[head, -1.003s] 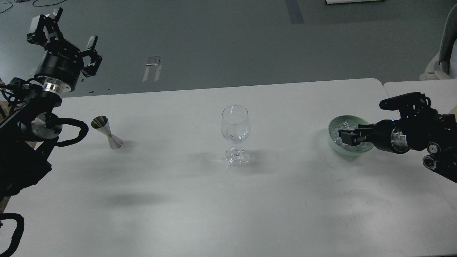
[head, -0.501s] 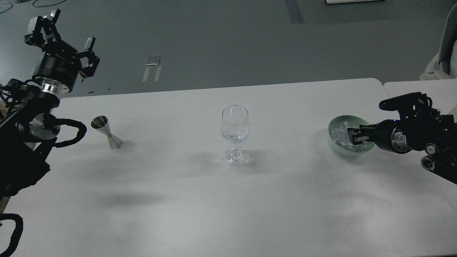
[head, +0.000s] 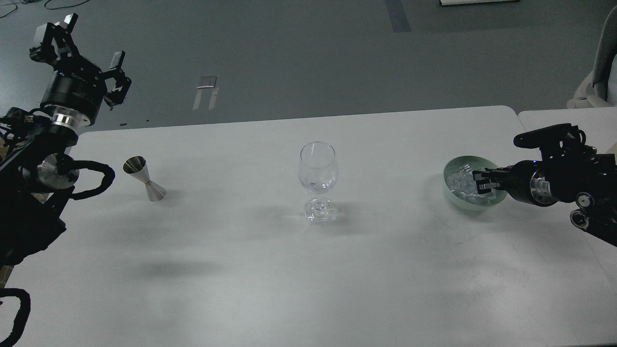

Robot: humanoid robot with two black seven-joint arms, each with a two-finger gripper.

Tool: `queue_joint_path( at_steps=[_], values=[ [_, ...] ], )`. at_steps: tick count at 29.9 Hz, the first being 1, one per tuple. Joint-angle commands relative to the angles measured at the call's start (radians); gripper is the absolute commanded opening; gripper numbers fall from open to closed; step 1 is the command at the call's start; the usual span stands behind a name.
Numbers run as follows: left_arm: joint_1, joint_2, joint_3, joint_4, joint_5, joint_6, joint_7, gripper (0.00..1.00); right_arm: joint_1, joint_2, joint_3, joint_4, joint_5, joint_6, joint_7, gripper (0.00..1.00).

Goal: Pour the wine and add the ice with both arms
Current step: 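Lift the ice with the right gripper toward the wine glass, then move the right gripper over the wine glass rim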

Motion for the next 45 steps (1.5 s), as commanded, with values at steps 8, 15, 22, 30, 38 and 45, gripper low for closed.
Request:
queue_joint_path(
  at_steps=[8,15,22,30,38,45],
  values=[
    [0.000,0.004,0.002,0.001,0.002,0.002,0.000,0.98,-0.001,-0.055,0.212,0.147,0.006,0.000,0.003,0.00],
    [-0.012,0.008,-0.001,0.001,0.000,0.003,0.000,0.98,0.015,-0.041,0.306,0.268,0.006,0.000,0.005,0.00],
    [-0.011,0.008,0.002,0.001,0.003,0.002,0.000,0.98,0.079,0.092,0.326,0.324,0.006,0.004,-0.006,0.00],
    [-0.008,0.011,-0.001,0.001,0.000,0.000,0.000,0.98,0.099,0.196,0.317,0.334,0.005,0.013,-0.040,0.00],
    [0.000,0.010,-0.064,0.003,-0.002,0.002,0.000,0.98,0.125,0.271,0.275,0.342,-0.040,0.019,-0.037,0.00],
    [0.006,0.011,-0.101,0.004,-0.001,0.002,0.000,0.98,0.163,0.284,0.231,0.345,-0.051,0.019,-0.037,0.00]
  ],
)
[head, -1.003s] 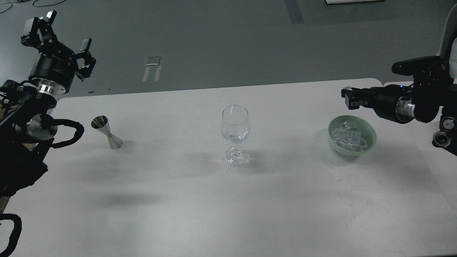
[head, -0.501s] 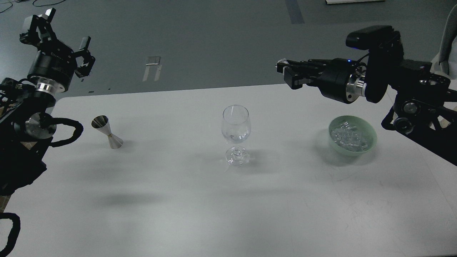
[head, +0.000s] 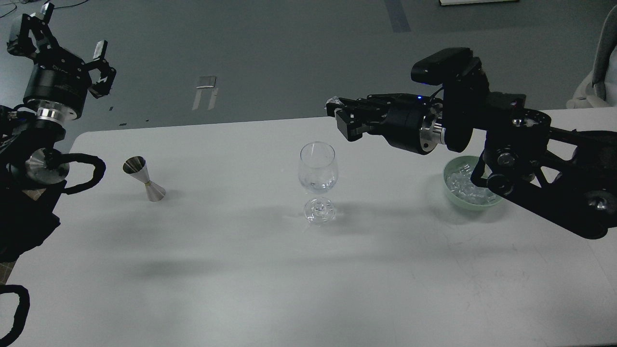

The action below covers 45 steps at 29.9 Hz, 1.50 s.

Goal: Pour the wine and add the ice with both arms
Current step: 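Move the right gripper over the wine glass rim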

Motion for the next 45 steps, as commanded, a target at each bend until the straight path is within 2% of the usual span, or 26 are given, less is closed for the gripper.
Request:
queue_joint_path(
  at_steps=[1,11,16,23,45],
  values=[
    [0.001,0.001,-0.003,0.000,0.002,-0.002,0.000,0.98,0.015,0.012,-0.008,-0.002,-0.013,0.000,-0.002,0.00],
    [0.001,0.003,0.008,-0.002,0.004,-0.002,0.000,0.98,0.007,0.027,-0.010,0.003,-0.029,0.000,-0.003,0.00],
    [0.001,0.041,0.013,-0.003,0.005,-0.015,0.000,0.98,-0.010,0.052,-0.011,0.011,-0.029,0.000,-0.003,0.00],
    [0.002,0.038,0.007,-0.003,0.004,-0.026,0.000,0.98,-0.010,0.092,-0.081,0.006,-0.043,0.000,-0.003,0.00],
    [0.011,0.041,-0.004,-0.011,0.004,-0.022,0.000,0.98,-0.011,0.076,-0.087,0.003,-0.078,0.000,-0.006,0.00]
  ],
)
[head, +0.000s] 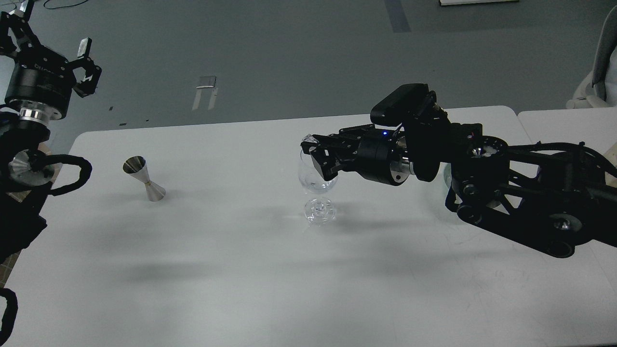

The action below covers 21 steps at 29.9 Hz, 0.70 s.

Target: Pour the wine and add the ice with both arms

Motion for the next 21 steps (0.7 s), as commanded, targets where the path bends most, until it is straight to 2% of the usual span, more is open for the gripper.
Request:
queue_joint_path(
  at_steps=[1,5,6,7,9,12,15,21],
  values=[
    [0.000,0.003,0.000,0.000,0.000,-0.001,0.000,0.98,0.002,-0.014,0.001,0.001,0.000,0.000,0.000,0.00],
    [0.000,0.003,0.002,0.000,0.000,-0.003,0.000,0.98,-0.002,-0.020,0.002,0.004,0.001,0.000,0.000,0.02],
    [0.000,0.003,0.002,0.000,0.000,-0.003,0.000,0.98,-0.001,-0.020,0.001,0.004,0.001,0.000,0.000,0.05],
    [-0.002,0.003,0.002,0.000,0.000,-0.003,0.000,0.98,-0.002,-0.020,0.002,0.004,0.001,0.000,0.000,0.13],
    [-0.002,0.005,0.002,0.000,0.000,-0.003,0.000,0.98,-0.002,-0.020,0.002,0.004,0.003,0.000,0.002,0.22],
    [-0.002,0.005,0.002,0.002,0.000,-0.004,0.000,0.98,-0.004,-0.019,0.002,0.004,0.003,0.000,0.000,0.26],
    [-0.002,0.006,0.002,0.002,0.000,-0.006,0.000,0.98,-0.004,-0.017,0.002,0.001,0.003,0.000,0.000,0.35],
    [-0.002,0.005,-0.002,0.005,-0.003,-0.001,0.000,0.98,-0.004,-0.019,0.002,0.001,0.003,0.000,0.000,0.36]
  ],
)
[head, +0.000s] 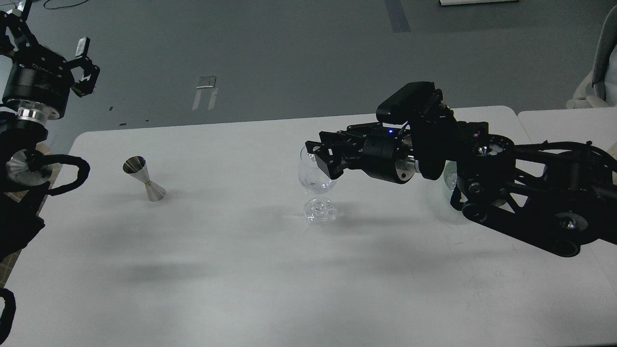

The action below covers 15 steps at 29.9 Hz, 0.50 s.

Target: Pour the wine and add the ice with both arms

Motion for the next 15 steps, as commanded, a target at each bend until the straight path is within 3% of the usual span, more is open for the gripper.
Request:
queue_joint_path(
  at_steps=[1,7,8,9,10,13,14,15],
  values=[
    [0.000,-0.001,-0.001,0.002,-0.002,0.002,0.000,0.98,0.000,-0.001,0.000,0.000,0.000,0.000,0.000,0.36],
    [0.000,0.000,-0.001,0.002,0.000,0.000,0.000,0.98,0.000,0.005,0.009,0.000,0.000,-0.002,0.000,0.37],
    [0.000,0.000,0.001,0.002,0.000,0.000,0.000,0.98,0.002,0.008,0.020,-0.002,0.002,-0.003,0.000,0.43],
    [0.000,0.000,0.001,0.002,0.000,0.000,0.000,0.98,0.002,0.011,0.046,-0.002,0.003,-0.014,0.000,0.62],
    [0.000,0.000,0.001,0.002,0.000,0.000,0.000,0.98,0.000,0.014,0.069,-0.002,0.006,-0.015,0.000,0.70],
    [0.000,-0.003,0.002,0.002,0.000,0.002,0.000,0.98,-0.012,0.051,0.191,-0.006,0.015,-0.017,0.004,0.87],
    [0.000,-0.006,0.002,0.002,0.000,0.002,0.000,0.98,-0.026,0.083,0.248,-0.014,0.017,-0.017,0.003,1.00],
    [0.000,-0.007,0.004,0.002,0.001,0.002,0.000,0.98,-0.034,0.098,0.294,-0.025,0.015,-0.014,0.003,1.00]
  ],
)
